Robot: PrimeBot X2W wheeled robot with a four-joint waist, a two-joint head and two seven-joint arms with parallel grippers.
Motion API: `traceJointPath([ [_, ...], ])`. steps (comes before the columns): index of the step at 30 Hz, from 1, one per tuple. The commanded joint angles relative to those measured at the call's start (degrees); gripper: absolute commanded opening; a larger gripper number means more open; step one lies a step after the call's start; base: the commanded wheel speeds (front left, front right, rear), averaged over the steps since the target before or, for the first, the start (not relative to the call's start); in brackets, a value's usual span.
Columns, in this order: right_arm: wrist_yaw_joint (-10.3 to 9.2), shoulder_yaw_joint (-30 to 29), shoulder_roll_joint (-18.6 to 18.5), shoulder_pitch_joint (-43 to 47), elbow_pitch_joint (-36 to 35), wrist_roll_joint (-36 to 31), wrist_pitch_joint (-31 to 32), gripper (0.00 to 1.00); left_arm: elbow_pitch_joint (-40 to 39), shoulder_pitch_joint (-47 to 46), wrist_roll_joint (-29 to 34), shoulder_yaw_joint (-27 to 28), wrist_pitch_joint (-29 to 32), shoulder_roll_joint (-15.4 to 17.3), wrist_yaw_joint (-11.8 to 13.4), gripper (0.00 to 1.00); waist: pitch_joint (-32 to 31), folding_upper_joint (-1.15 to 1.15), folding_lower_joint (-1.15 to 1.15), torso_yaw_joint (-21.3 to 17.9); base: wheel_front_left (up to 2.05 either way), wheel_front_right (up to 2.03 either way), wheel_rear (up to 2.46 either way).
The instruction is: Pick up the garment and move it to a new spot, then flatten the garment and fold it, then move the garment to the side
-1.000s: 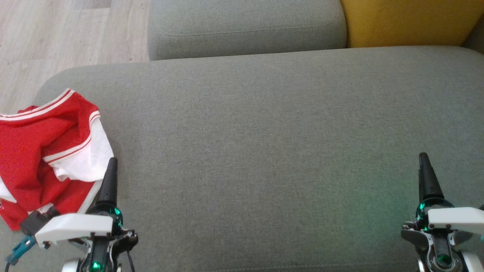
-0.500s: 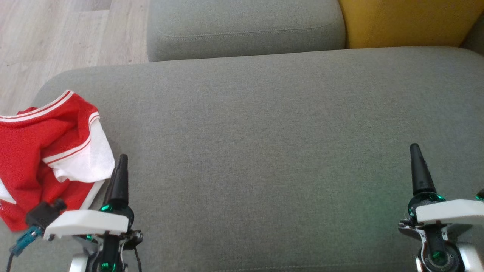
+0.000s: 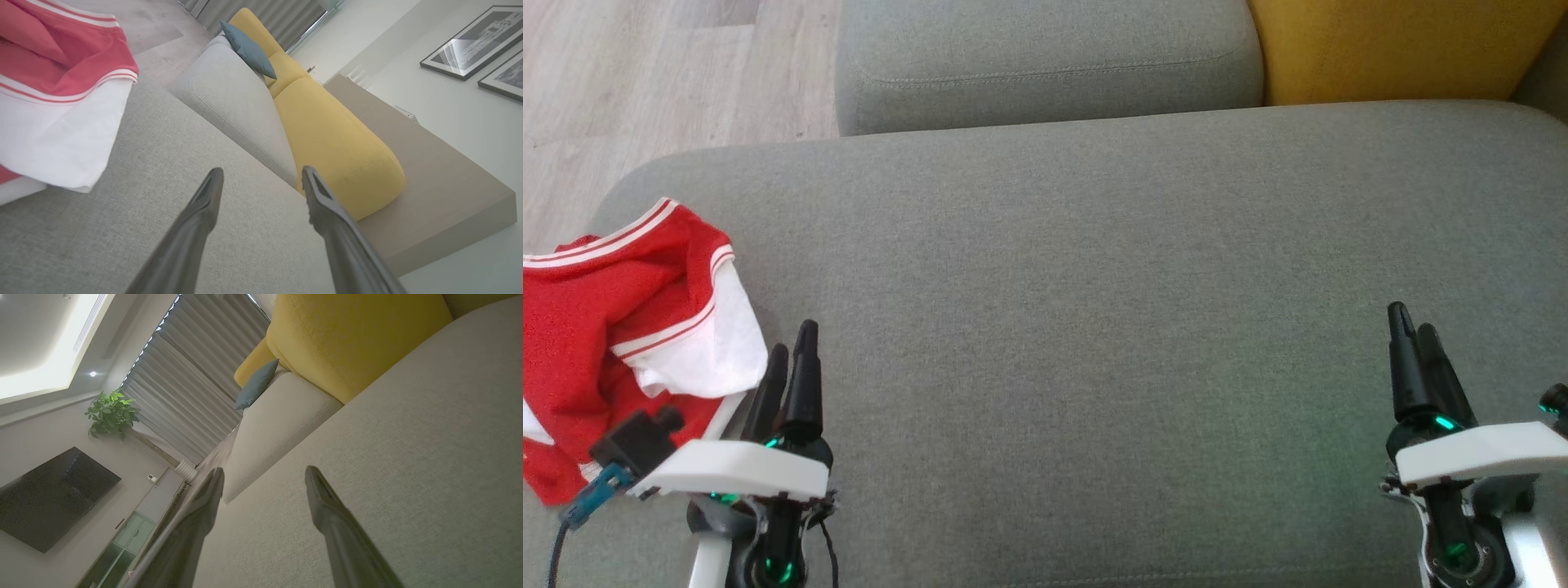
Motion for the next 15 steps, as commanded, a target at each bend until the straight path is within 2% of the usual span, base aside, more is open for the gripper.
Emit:
traceJointPath([
  [1, 0.26, 0.8, -1.2, -1.1, -2.7, -2.2, -0.5, 1.00, -2.1, -3.2, 2.2, 0.4, -0.7, 1.1, 0.0, 1.00, 0.0, 0.00, 0.00, 0.0, 0.00, 0.00, 0.00],
  [15, 0.30, 2.4, -1.2, -0.4, -3.4, -13.4, -1.8, 1.00, -1.2, -2.7, 12.6, -0.9, -3.1, 1.5, 1.1, 1.00, -0.2, 0.00, 0.00, -0.3, 0.00, 0.00, 0.00],
])
